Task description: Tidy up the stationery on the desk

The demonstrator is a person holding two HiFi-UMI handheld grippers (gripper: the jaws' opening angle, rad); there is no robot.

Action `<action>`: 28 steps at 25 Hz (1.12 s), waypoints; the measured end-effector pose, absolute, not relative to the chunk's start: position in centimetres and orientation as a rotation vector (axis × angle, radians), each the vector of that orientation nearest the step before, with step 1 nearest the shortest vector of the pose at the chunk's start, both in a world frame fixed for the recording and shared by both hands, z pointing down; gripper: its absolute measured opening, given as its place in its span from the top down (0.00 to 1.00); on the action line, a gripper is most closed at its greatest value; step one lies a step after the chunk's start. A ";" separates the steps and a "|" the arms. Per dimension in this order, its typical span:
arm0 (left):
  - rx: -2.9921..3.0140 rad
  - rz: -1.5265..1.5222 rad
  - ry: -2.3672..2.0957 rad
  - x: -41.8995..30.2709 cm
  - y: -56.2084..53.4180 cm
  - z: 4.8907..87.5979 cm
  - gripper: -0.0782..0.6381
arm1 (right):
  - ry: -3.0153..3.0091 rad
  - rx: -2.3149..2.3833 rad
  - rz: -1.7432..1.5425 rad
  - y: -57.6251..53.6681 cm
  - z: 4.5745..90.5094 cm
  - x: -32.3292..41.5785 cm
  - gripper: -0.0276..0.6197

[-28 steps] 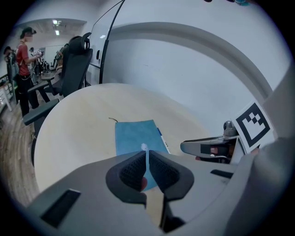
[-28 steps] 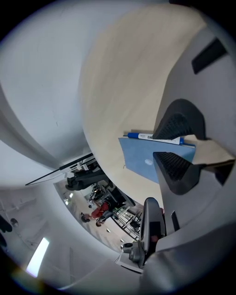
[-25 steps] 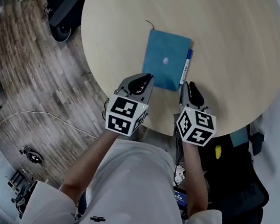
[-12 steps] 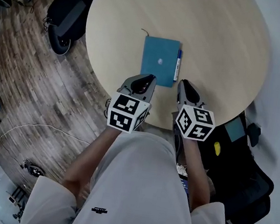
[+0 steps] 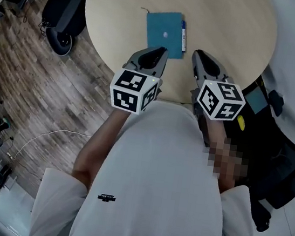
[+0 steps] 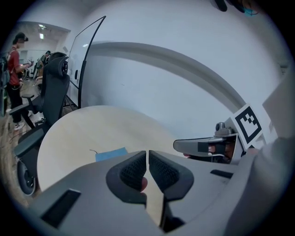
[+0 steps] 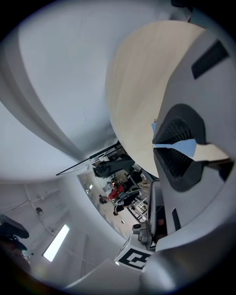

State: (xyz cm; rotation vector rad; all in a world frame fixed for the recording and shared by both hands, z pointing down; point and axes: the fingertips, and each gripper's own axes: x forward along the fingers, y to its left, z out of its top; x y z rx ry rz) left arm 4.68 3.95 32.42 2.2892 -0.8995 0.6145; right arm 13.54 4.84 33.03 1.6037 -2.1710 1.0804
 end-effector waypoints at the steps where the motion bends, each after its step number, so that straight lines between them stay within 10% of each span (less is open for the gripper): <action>1: 2.301 0.617 -0.894 4.8 4.0 32.1 0.84 | -2.188 1.597 1.083 5.0 32.5 13.5 0.88; 28: 2.365 0.542 -0.872 4.9 12.7 26.4 0.84 | -2.376 1.502 0.828 14.2 24.8 10.7 0.89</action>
